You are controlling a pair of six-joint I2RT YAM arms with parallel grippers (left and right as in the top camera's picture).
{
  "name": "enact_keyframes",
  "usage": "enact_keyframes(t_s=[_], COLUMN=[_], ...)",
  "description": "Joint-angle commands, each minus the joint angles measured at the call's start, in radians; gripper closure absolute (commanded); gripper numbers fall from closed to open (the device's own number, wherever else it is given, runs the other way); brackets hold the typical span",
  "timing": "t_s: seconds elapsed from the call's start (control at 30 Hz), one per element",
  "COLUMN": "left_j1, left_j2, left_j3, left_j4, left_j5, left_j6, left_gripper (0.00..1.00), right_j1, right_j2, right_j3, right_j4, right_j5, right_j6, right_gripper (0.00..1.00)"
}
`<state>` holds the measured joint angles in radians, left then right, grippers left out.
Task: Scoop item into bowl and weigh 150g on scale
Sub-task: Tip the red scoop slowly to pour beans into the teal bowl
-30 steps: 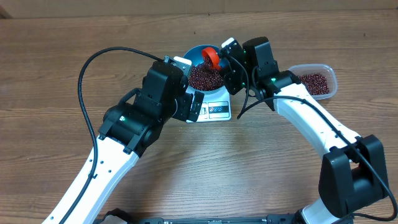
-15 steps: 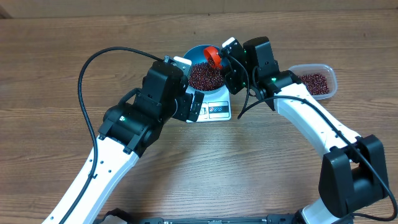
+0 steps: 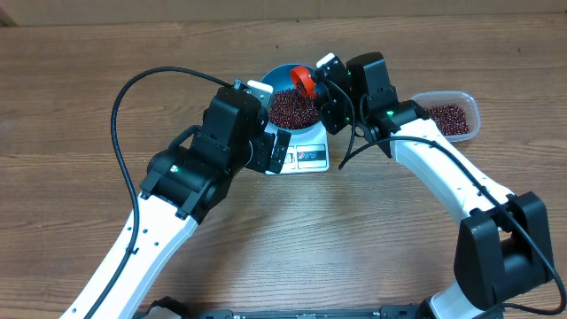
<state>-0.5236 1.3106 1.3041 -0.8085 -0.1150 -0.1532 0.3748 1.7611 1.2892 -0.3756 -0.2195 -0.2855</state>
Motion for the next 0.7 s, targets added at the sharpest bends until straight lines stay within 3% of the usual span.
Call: enact_keyframes(t_s=[0.0, 0.6, 0.67], left_j1=[0.002, 0.002, 0.002], left_j2=[-0.014, -0.014, -0.014], left_j3=[0.02, 0.02, 0.02], left_j4=[0.001, 0.001, 0.001], left_j5=[0.008, 0.008, 0.008], left_j6=[0.018, 0.018, 0.018], left_gripper=[0.0, 0.0, 0.0], right_j1=[0.001, 0.001, 0.006], right_j2=[0.005, 0.005, 0.005], right_j3=[0.006, 0.006, 0.006], right_j4=[0.007, 0.005, -0.024], right_j5=[0.009, 0.0, -0.066], right_j6=[-0.003, -0.005, -0.091], right_gripper=[0.96, 0.96, 0.96])
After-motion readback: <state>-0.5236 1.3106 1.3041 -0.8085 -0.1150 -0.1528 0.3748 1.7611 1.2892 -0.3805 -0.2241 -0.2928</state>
